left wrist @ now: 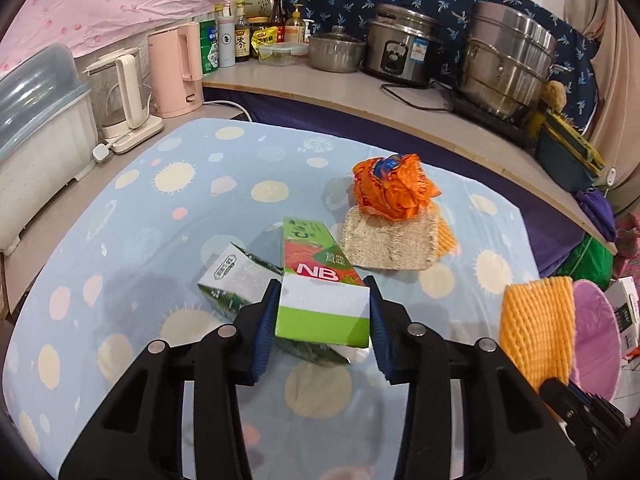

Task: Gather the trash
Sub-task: 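Grasp the orange foam net with the right gripper while the left grasps the green NB carton, then carry the foam net and green carton over the wastebasket with both grippers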

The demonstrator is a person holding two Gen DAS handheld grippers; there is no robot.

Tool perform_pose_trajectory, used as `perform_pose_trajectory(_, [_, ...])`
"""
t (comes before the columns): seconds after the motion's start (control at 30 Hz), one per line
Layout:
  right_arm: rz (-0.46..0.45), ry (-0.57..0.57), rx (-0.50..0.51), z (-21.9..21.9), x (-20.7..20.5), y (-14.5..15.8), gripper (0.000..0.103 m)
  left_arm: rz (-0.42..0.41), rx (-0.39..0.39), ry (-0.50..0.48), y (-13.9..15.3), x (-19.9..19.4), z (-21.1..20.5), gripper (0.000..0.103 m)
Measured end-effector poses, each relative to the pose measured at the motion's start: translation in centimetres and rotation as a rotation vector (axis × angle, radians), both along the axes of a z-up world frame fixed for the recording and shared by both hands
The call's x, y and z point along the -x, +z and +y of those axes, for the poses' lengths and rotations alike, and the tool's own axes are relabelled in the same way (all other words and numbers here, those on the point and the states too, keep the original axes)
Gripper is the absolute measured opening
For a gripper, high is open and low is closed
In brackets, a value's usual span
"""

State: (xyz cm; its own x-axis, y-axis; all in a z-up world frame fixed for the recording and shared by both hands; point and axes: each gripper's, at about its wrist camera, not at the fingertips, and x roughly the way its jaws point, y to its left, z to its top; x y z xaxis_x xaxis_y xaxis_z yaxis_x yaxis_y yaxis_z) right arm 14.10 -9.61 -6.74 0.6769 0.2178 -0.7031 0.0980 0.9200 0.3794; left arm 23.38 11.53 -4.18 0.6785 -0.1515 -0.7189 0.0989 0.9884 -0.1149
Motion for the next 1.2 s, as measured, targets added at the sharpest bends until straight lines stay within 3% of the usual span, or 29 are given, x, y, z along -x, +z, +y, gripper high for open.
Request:
perform_pose_trajectory(0.33, [-0.044,-0.011,-0.009,-0.8,3.0,2.2,0.012,-0.034,0.038,-0.073,3.3,7.8,-0.3,0.039])
perform_pose_trajectory(0.63, [-0.066,-0.018,-0.019,-1.7,6.1,3.1,0.012,-0.038,0.050,-0.133,4.4,13.4,-1.2,0.037])
perform_pose_trajectory(0.97, [-0.091,-0.060,-0.031,-3.8,8.7,3.9,0.012,-0.054,0.050,-0.196,5.6,16.1,-3.5,0.036])
perform_pose_trajectory(1.2, [-0.106,-0.155,-0.039,-7.9,10.7,4.0,0.012,-0.080,0.078,-0.293,7.5,16.4,-8.0,0.036])
